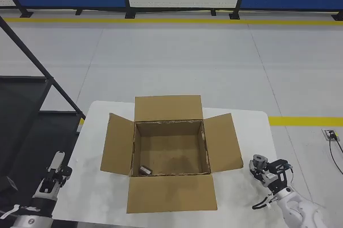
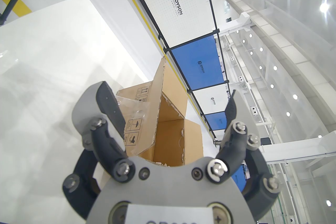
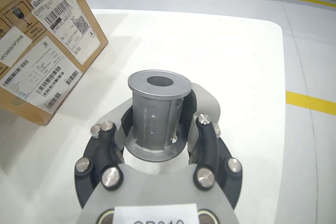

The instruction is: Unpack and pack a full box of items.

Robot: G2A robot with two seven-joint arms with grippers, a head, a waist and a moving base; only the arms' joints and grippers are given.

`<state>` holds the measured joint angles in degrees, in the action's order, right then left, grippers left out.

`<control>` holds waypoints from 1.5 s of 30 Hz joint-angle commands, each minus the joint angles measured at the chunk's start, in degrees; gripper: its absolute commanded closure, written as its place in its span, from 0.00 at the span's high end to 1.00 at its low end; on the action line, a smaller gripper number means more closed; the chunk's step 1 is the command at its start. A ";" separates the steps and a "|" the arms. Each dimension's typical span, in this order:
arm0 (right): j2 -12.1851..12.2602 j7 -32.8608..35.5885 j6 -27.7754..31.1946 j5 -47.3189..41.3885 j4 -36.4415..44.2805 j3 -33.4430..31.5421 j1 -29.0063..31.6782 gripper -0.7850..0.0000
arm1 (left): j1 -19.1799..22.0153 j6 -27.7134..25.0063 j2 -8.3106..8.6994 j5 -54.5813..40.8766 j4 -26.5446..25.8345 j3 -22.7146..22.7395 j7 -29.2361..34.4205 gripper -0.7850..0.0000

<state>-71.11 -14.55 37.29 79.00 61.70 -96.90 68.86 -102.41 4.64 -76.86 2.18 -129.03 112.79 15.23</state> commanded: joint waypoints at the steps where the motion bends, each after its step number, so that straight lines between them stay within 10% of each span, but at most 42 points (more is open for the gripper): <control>1: 0.04 -0.16 -0.84 0.42 -1.52 0.54 -0.79 0.00 | 0.00 0.00 0.00 0.00 0.00 0.00 0.00 1.00; 4: 0.14 -0.47 -1.40 0.91 -3.30 1.32 -1.83 0.03 | 0.00 0.00 0.00 0.00 0.00 0.00 0.00 1.00; 8: 0.32 -1.21 -1.80 1.01 -4.47 1.90 -2.51 0.32 | 0.00 0.00 0.00 0.00 0.00 0.00 0.00 1.00; 21: 1.13 -0.53 -2.21 1.49 -5.80 3.00 -2.78 0.51 | 0.00 0.00 0.00 0.00 0.00 0.00 0.00 1.00; 26: 1.43 -0.47 -2.09 0.99 -5.91 3.14 -2.55 0.89 | 0.00 0.00 0.00 0.00 0.00 0.00 0.00 1.00; 45: 2.53 -4.78 -2.33 -0.64 -1.57 2.87 1.17 0.81 | 0.00 0.00 0.00 0.00 0.00 0.00 0.00 1.00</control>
<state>-68.61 -19.21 35.16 78.37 59.77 -94.04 69.87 -102.41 4.64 -76.86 2.18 -129.03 112.79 15.23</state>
